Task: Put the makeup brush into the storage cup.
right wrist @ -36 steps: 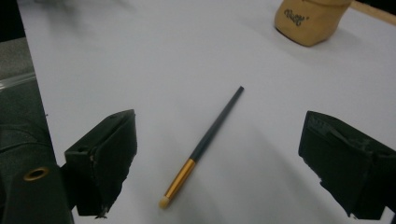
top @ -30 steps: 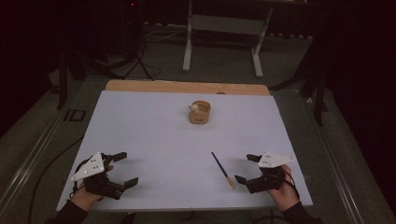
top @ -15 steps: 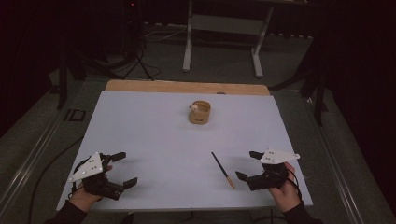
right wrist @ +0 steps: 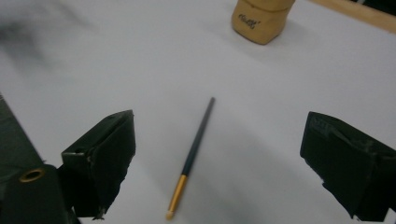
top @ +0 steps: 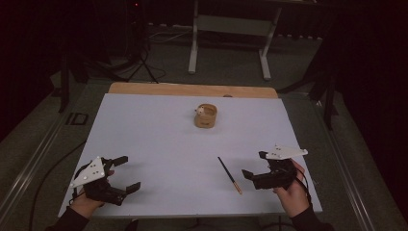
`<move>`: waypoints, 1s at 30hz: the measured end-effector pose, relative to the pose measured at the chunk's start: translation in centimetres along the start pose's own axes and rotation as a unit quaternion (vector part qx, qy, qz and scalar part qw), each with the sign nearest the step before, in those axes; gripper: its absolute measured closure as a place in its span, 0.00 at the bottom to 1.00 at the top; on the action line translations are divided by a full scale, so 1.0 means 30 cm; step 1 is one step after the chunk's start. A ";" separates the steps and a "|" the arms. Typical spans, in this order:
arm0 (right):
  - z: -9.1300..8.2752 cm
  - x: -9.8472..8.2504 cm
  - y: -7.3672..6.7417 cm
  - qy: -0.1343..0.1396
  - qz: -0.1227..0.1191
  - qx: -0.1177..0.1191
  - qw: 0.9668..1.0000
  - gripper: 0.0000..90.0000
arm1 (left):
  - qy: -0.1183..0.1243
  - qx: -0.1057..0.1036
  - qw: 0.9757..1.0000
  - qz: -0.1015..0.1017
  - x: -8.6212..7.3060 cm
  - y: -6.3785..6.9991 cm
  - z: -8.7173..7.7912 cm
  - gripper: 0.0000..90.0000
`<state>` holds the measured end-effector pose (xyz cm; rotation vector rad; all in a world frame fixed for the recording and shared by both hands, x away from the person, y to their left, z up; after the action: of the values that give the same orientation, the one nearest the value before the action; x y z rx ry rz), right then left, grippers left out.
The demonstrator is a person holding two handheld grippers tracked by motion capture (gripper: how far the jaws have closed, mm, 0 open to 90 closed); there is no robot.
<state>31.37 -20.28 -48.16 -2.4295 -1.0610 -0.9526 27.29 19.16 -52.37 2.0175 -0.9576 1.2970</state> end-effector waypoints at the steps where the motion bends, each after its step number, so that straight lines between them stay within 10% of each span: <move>1: 0.001 0.003 -0.006 -0.004 0.001 0.001 1.000 0.11 | 0.000 0.000 1.000 0.000 0.000 0.000 0.000 0.01; 30: 0.125 0.019 -0.091 -0.121 0.044 -0.005 0.992 0.12 | 0.002 -0.009 1.000 0.002 0.003 0.009 0.008 0.01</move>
<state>31.32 -16.19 -50.42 -2.6262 -1.0157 -0.6498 27.23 18.81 -52.36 1.9981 -0.9693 1.2899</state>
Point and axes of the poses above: each handheld gripper's, and its own axes: z roughly forward along the jaws, x roughly out of its top, y roughly to its right, the point moved 8 cm from there along z, roughly forward along the jaws, and after that the axes turned 7 degrees about -y, right-handed, at the moved point
